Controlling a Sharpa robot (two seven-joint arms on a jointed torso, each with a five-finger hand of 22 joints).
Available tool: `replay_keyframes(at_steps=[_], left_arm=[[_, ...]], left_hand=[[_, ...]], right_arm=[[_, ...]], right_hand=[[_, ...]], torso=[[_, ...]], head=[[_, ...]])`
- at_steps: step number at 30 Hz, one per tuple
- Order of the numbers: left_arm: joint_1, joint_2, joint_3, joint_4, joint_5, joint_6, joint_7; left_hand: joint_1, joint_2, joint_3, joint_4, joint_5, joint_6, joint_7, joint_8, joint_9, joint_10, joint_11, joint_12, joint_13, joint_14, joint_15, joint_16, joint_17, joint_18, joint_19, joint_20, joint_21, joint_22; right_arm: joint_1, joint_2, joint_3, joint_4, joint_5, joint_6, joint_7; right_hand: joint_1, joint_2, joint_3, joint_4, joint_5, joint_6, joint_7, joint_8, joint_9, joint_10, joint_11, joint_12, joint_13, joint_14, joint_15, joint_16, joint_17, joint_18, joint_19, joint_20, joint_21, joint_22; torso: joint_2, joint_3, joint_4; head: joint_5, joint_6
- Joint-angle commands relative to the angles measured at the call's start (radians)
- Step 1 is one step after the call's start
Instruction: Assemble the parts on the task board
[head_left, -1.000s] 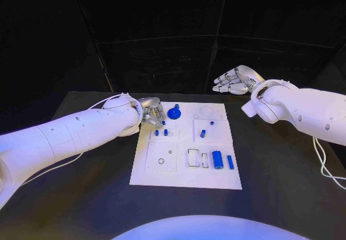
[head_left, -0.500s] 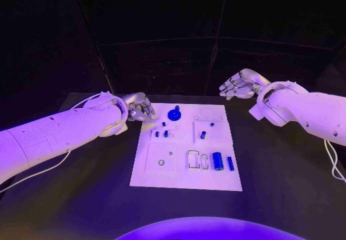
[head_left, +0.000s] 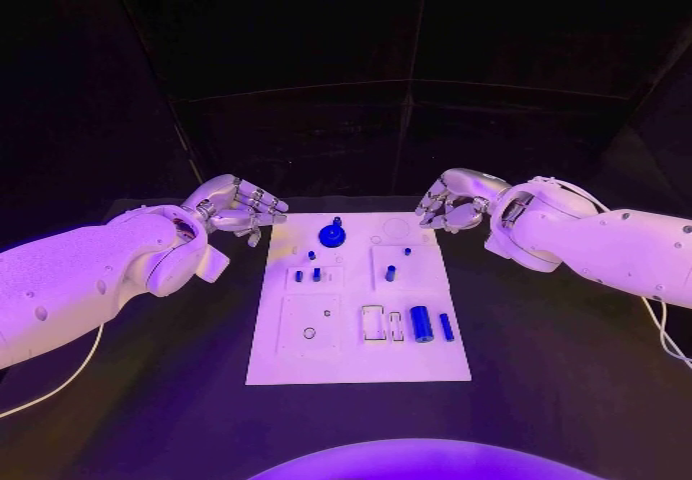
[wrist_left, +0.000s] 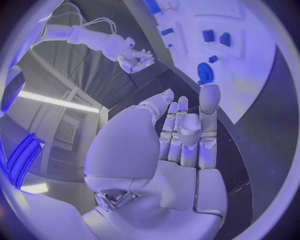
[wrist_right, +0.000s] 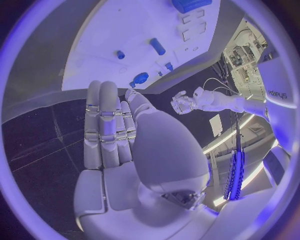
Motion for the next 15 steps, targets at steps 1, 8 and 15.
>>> replay_keyframes(at_steps=[1, 8, 15], left_arm=[[0.0, -0.013, -0.001, 0.029, 0.302, 0.01, 0.14], [-0.003, -0.03, -0.006, 0.067, 0.352, 0.019, 0.17], [-0.005, -0.035, -0.008, 0.083, 0.36, 0.02, 0.183]], left_hand=[[-0.005, 0.008, -0.001, 0.003, -0.001, 0.006, 0.002, -0.001, -0.001, 0.003, 0.002, 0.004, 0.001, -0.019, 0.001, -0.02, -0.034, 0.019, -0.02, 0.001, -0.042, -0.032], [-0.002, 0.011, -0.001, 0.002, 0.0, 0.004, 0.005, -0.004, -0.002, 0.0, 0.004, 0.005, 0.002, -0.04, 0.003, -0.042, -0.071, 0.026, -0.044, 0.003, -0.093, -0.07], [-0.001, 0.011, -0.002, 0.001, 0.0, 0.001, 0.007, -0.005, -0.003, 0.0, 0.005, 0.006, 0.003, -0.043, 0.003, -0.044, -0.074, 0.027, -0.047, 0.003, -0.099, -0.074]], right_arm=[[-0.014, 0.003, 0.0, 0.017, -0.164, 0.021, -0.065], [-0.046, 0.029, 0.0, 0.015, -0.206, 0.04, -0.085], [-0.065, 0.055, 0.0, 0.001, -0.222, 0.055, -0.09]], right_hand=[[-0.005, -0.018, 0.014, 0.007, -0.006, -0.004, 0.006, -0.008, -0.001, -0.021, 0.004, -0.021, -0.002, 0.049, 0.001, 0.156, 0.154, -0.001, -0.003, 0.005, 0.042, 0.028], [-0.014, -0.047, 0.054, 0.019, -0.007, -0.035, 0.021, -0.01, -0.001, -0.053, 0.017, -0.044, -0.001, 0.044, 0.014, 0.393, 0.394, 0.001, -0.033, 0.016, 0.135, 0.097], [-0.019, -0.061, 0.082, 0.019, -0.008, -0.058, 0.031, -0.009, -0.001, -0.084, 0.026, -0.041, -0.004, 0.037, 0.024, 0.503, 0.505, 0.002, -0.061, 0.028, 0.198, 0.143]], torso=[[0.0, -0.0002, 0.0032], [0.002, 0.0007, 0.0038], [0.004, 0.0016, 0.0013]], head=[[-0.013, -0.001], [-0.012, -0.002], [-0.007, -0.004]])
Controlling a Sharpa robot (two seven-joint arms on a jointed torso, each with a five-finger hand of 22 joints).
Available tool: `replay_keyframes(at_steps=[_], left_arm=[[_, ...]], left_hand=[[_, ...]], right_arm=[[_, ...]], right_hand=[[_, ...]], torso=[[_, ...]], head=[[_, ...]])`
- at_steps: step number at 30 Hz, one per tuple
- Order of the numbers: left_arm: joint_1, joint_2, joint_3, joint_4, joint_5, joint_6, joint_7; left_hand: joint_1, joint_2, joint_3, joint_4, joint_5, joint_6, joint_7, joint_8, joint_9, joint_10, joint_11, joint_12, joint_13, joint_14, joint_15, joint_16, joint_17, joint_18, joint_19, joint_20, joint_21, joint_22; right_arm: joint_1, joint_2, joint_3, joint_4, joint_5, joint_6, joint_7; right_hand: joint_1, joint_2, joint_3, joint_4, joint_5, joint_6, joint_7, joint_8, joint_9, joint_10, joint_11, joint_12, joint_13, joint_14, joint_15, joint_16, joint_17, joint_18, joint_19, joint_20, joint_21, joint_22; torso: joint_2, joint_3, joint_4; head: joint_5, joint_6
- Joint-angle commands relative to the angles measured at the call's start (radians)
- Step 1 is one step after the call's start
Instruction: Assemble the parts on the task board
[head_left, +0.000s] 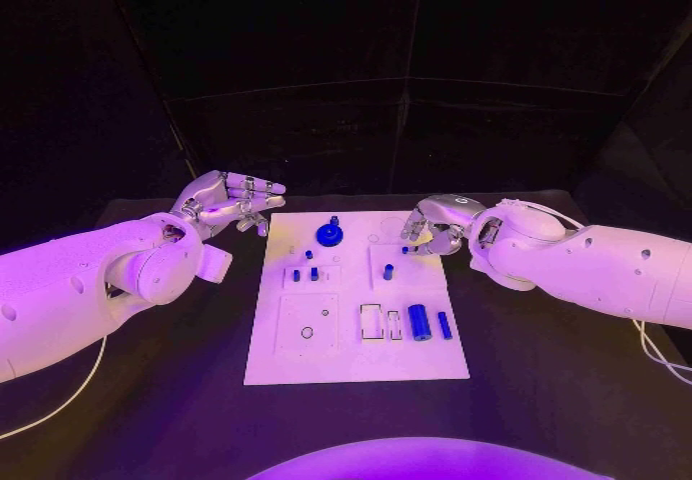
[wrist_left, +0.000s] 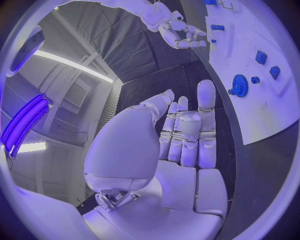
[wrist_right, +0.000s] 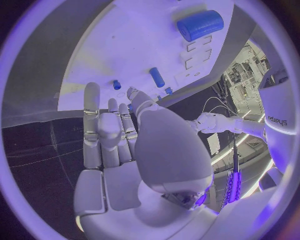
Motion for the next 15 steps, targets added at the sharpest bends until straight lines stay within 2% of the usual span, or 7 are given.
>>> replay_keyframes(at_steps=[1, 8, 13, 15], left_arm=[[0.0, -0.002, 0.0, 0.007, 0.049, 0.012, 0.048], [-0.002, -0.002, 0.0, 0.01, 0.05, 0.011, 0.047], [-0.002, -0.002, -0.001, 0.01, 0.051, 0.011, 0.043], [-0.002, -0.002, -0.001, 0.009, 0.051, 0.012, 0.041]], left_hand=[[-0.001, 0.011, -0.002, 0.001, -0.001, 0.001, 0.007, -0.006, -0.002, 0.0, 0.005, 0.007, 0.002, -0.009, 0.001, -0.006, -0.002, 0.012, -0.007, 0.002, -0.006, -0.001], [0.0, 0.012, -0.002, 0.0, 0.0, -0.005, 0.01, -0.009, -0.002, -0.001, 0.007, 0.008, 0.002, -0.011, 0.001, -0.007, -0.003, 0.012, -0.009, 0.002, -0.009, -0.003], [0.003, 0.013, -0.002, -0.002, 0.0, -0.01, 0.018, -0.01, -0.003, -0.005, 0.011, 0.009, 0.003, -0.013, 0.004, -0.007, -0.004, 0.011, -0.009, 0.004, -0.011, -0.004], [0.003, 0.013, -0.002, -0.002, 0.0, -0.01, 0.019, -0.01, -0.003, -0.005, 0.011, 0.009, 0.003, -0.013, 0.004, -0.007, -0.004, 0.011, -0.009, 0.004, -0.011, -0.004]], right_arm=[[-0.003, 0.009, 0.0, -0.005, -0.047, 0.024, -0.019], [-0.01, 0.036, 0.0, -0.031, -0.057, 0.035, -0.022], [-0.013, 0.046, 0.0, -0.046, -0.065, 0.029, -0.027], [-0.014, 0.049, 0.0, -0.05, -0.067, 0.031, -0.028]], right_hand=[[-0.001, -0.011, 0.014, -0.001, -0.004, -0.011, 0.001, -0.003, 0.0, -0.011, 0.002, -0.001, -0.002, 0.039, 0.007, 0.041, 0.043, 0.002, -0.011, 0.001, 0.025, 0.02], [0.002, -0.012, 0.045, -0.006, -0.005, -0.012, 0.002, -0.001, 0.001, -0.01, 0.002, 0.005, -0.001, 0.045, 0.007, 0.126, 0.135, -0.009, 0.005, 0.008, 0.117, 0.125], [0.004, -0.011, 0.069, -0.009, -0.012, -0.009, 0.004, -0.001, 0.001, -0.008, 0.002, 0.007, -0.001, 0.043, 0.008, 0.147, 0.155, -0.011, 0.003, 0.01, 0.147, 0.154], [0.006, -0.01, 0.079, -0.011, -0.016, -0.008, 0.002, 0.0, 0.001, -0.006, 0.002, 0.008, -0.001, 0.043, 0.008, 0.152, 0.159, -0.012, 0.002, 0.01, 0.156, 0.164]], torso=[[0.002, 0.0009, -0.0012], [0.002, 0.0005, -0.0007], [0.001, 0.0015, -0.0024], [0.0, 0.0007, -0.0024]], head=[[0.001, -0.002], [-0.001, -0.006], [0.003, -0.009], [0.003, -0.009]])
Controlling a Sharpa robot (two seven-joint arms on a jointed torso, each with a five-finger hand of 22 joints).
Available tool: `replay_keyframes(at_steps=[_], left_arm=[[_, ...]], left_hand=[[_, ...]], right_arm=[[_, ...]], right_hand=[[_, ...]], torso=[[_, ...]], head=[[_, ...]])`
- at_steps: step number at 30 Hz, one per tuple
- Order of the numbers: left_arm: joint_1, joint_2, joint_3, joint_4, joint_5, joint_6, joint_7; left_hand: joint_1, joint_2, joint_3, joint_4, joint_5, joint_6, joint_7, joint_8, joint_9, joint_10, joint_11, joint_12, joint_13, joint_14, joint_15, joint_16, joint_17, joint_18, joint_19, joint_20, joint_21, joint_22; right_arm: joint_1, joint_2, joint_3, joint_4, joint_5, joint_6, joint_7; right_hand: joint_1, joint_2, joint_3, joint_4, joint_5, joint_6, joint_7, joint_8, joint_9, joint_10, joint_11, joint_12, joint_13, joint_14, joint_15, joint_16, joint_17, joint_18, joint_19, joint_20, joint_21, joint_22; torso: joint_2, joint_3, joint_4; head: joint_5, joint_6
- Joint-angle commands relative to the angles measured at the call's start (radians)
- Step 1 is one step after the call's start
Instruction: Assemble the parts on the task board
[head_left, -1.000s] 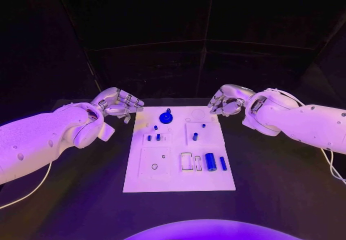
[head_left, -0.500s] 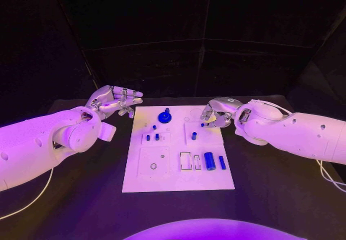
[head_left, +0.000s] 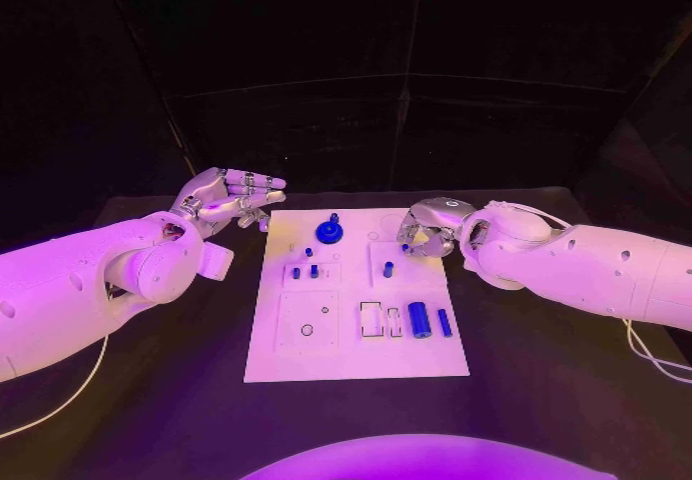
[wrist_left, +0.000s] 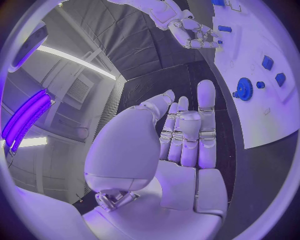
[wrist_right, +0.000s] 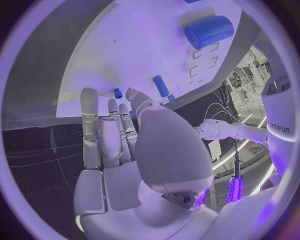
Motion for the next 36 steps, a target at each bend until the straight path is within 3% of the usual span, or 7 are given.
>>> replay_keyframes(at_steps=[1, 32, 34, 36], left_arm=[[0.001, 0.0, 0.001, 0.001, 0.014, 0.009, 0.016], [0.001, -0.002, 0.0, 0.002, 0.014, 0.014, 0.007], [0.001, -0.002, 0.0, 0.002, 0.014, 0.014, 0.007], [0.001, -0.002, 0.0, 0.002, 0.014, 0.014, 0.007]], left_hand=[[-0.001, 0.009, -0.002, -0.002, 0.0, -0.001, 0.009, -0.003, -0.001, -0.002, 0.008, 0.005, 0.001, -0.009, 0.001, -0.003, -0.001, 0.011, -0.006, 0.001, -0.004, -0.002], [0.002, 0.011, -0.002, -0.004, 0.0, -0.012, 0.018, -0.006, -0.001, -0.009, 0.014, 0.008, 0.002, -0.009, 0.005, -0.001, -0.001, 0.011, -0.005, 0.004, -0.007, -0.003], [0.002, 0.011, -0.002, -0.004, 0.0, -0.012, 0.018, -0.006, -0.001, -0.009, 0.014, 0.008, 0.002, -0.009, 0.005, -0.001, -0.001, 0.011, -0.005, 0.004, -0.007, -0.003], [0.002, 0.011, -0.002, -0.004, 0.0, -0.012, 0.018, -0.006, -0.001, -0.009, 0.014, 0.008, 0.002, -0.009, 0.005, -0.001, -0.001, 0.011, -0.005, 0.004, -0.007, -0.003]], right_arm=[[0.001, 0.004, 0.0, -0.007, -0.024, 0.011, -0.009], [-0.012, 0.043, 0.0, -0.045, -0.036, 0.083, -0.028], [-0.013, 0.044, 0.0, -0.046, -0.038, 0.08, -0.031], [-0.014, 0.045, 0.0, -0.046, -0.042, 0.071, -0.037]], right_hand=[[0.007, -0.002, 0.015, -0.002, -0.008, 0.0, 0.002, 0.0, 0.001, 0.0, 0.0, 0.005, 0.0, 0.042, 0.008, 0.009, 0.006, -0.012, 0.001, 0.003, 0.014, 0.014], [-0.007, -0.001, 0.13, -0.021, -0.043, 0.04, -0.012, 0.006, 0.005, 0.04, -0.013, 0.017, 0.002, 0.041, 0.0, 0.056, 0.046, -0.022, 0.003, -0.002, 0.11, 0.119], [-0.009, 0.002, 0.137, -0.023, -0.044, 0.046, -0.014, 0.008, 0.006, 0.046, -0.016, 0.02, 0.003, 0.037, -0.002, 0.045, 0.027, -0.036, 0.041, -0.003, 0.156, 0.194], [-0.008, 0.008, 0.149, -0.026, -0.06, 0.054, -0.017, 0.009, 0.007, 0.053, -0.018, 0.022, 0.003, 0.036, -0.005, 0.043, 0.022, -0.039, 0.051, -0.005, 0.172, 0.214]], torso=[[-0.001, -0.0006, -0.0009], [-0.001, -0.0003, -0.0015], [-0.002, -0.0006, -0.0016], [-0.002, -0.0005, -0.0016]], head=[[0.002, -0.002], [0.003, -0.006], [0.002, -0.007], [0.001, -0.008]])
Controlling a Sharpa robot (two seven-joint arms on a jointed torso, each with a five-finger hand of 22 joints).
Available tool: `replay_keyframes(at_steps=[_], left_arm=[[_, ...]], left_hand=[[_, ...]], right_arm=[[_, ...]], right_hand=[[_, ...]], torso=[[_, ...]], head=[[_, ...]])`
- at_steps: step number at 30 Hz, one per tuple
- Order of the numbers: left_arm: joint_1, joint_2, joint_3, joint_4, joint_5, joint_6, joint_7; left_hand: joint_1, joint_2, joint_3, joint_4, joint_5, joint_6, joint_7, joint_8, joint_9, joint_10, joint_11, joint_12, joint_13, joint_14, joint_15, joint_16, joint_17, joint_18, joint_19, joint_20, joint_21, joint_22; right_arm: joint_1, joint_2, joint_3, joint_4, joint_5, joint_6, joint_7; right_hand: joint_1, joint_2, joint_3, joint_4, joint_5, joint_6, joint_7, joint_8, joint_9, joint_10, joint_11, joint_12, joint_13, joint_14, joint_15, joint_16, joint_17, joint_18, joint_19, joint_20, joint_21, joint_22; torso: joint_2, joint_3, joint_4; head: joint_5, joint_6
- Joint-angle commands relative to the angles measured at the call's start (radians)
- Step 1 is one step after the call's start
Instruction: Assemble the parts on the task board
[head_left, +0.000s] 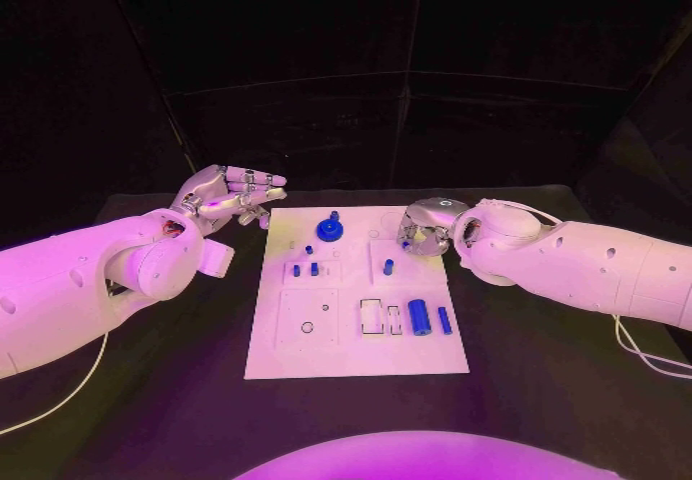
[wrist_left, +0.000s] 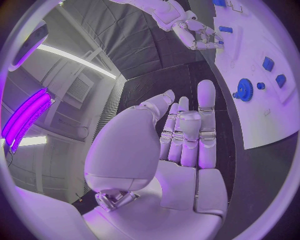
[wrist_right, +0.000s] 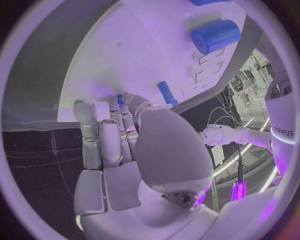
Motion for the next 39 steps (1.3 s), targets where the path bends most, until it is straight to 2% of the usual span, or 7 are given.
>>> replay_keyframes(at_steps=[1, 5, 9, 20, 26, 39], left_arm=[[0.001, -0.001, 0.001, 0.002, 0.006, 0.011, 0.008], [0.001, -0.001, 0.001, 0.002, 0.006, 0.011, 0.008], [0.001, 0.0, 0.001, 0.002, 0.006, 0.012, 0.007], [0.001, -0.002, 0.001, 0.003, 0.006, 0.037, 0.006], [0.001, -0.002, 0.001, 0.003, 0.006, 0.053, 0.008], [0.001, -0.003, 0.001, -0.003, 0.006, 0.077, 0.013]], left_hand=[[0.002, 0.011, -0.002, -0.004, 0.0, -0.002, 0.008, -0.006, -0.001, -0.002, 0.007, 0.004, 0.001, -0.006, 0.002, -0.001, -0.001, 0.011, -0.005, 0.004, -0.003, -0.001], [0.002, 0.011, -0.002, -0.004, 0.0, -0.002, 0.008, -0.006, -0.001, -0.002, 0.007, 0.004, 0.001, -0.006, 0.002, -0.001, -0.001, 0.011, -0.005, 0.004, -0.003, -0.001], [0.002, 0.011, -0.002, -0.004, 0.0, -0.002, 0.008, -0.006, -0.001, -0.002, 0.007, 0.004, 0.001, -0.006, 0.002, -0.001, -0.001, 0.011, -0.005, 0.004, -0.003, -0.001], [0.008, 0.011, -0.001, -0.009, 0.0, -0.006, 0.01, -0.006, -0.001, -0.007, 0.009, 0.005, 0.001, -0.008, 0.004, -0.001, -0.005, 0.011, -0.005, 0.006, -0.004, -0.002], [0.01, 0.011, -0.001, -0.011, 0.001, -0.008, 0.01, -0.006, -0.001, -0.01, 0.01, 0.006, 0.001, -0.009, 0.004, -0.001, -0.006, 0.011, -0.005, 0.006, -0.005, -0.003], [0.016, 0.011, 0.001, -0.017, 0.003, -0.011, 0.011, -0.005, -0.001, -0.013, 0.01, 0.007, 0.001, -0.011, 0.005, -0.001, -0.009, 0.012, -0.006, 0.007, -0.005, -0.003]], right_arm=[[-0.007, 0.003, -0.005, 0.0, -0.015, 0.017, -0.016], [-0.009, 0.004, -0.005, 0.0, -0.024, -0.008, -0.028], [-0.01, 0.005, -0.005, 0.002, -0.032, -0.023, -0.036], [-0.01, -0.009, -0.005, 0.016, -0.036, -0.057, -0.029], [-0.01, -0.018, -0.004, 0.03, -0.03, -0.076, -0.022], [-0.01, -0.045, -0.004, 0.06, -0.011, -0.141, -0.009]], right_hand=[[-0.005, 0.009, 0.021, -0.002, -0.032, 0.014, -0.004, 0.004, 0.002, 0.013, 0.0, 0.005, 0.002, 0.036, -0.006, -0.003, -0.007, -0.015, 0.013, -0.003, 0.02, 0.024], [-0.005, 0.025, 0.054, -0.01, -0.053, 0.029, -0.007, 0.007, 0.003, 0.026, -0.004, 0.008, 0.003, 0.036, -0.009, 0.0, -0.008, -0.017, 0.016, -0.007, 0.035, 0.041], [-0.008, 0.029, 0.076, -0.02, -0.056, 0.04, -0.01, 0.008, 0.004, 0.036, -0.007, 0.01, 0.005, 0.036, -0.012, 0.002, -0.01, -0.018, 0.017, -0.009, 0.047, 0.053], [-0.029, 0.018, 0.087, -0.024, -0.067, 0.047, -0.011, 0.007, 0.004, 0.041, -0.009, 0.007, 0.006, 0.036, -0.012, 0.002, -0.014, -0.02, 0.016, -0.01, 0.057, 0.064], [-0.031, 0.017, 0.087, -0.024, -0.068, 0.048, -0.011, 0.007, 0.004, 0.041, -0.009, 0.007, 0.006, 0.036, -0.012, 0.003, -0.014, -0.02, 0.016, -0.01, 0.057, 0.064], [-0.035, 0.012, 0.088, -0.025, -0.069, 0.047, -0.012, 0.006, 0.004, 0.041, -0.009, 0.005, 0.006, 0.036, -0.013, 0.003, -0.014, -0.02, 0.016, -0.01, 0.06, 0.068]], torso=[[0.0, 0.0002, -0.0003], [0.0, 0.0002, -0.0002], [0.0, 0.0002, 0.0002], [-0.001, -0.0005, 0.0007], [0.0, 0.0003, -0.0001], [0.0, 0.0002, 0.0001]], head=[[-0.001, -0.001], [-0.003, -0.002], [-0.004, -0.003], [-0.006, -0.001], [-0.004, -0.002], [-0.003, -0.004]])
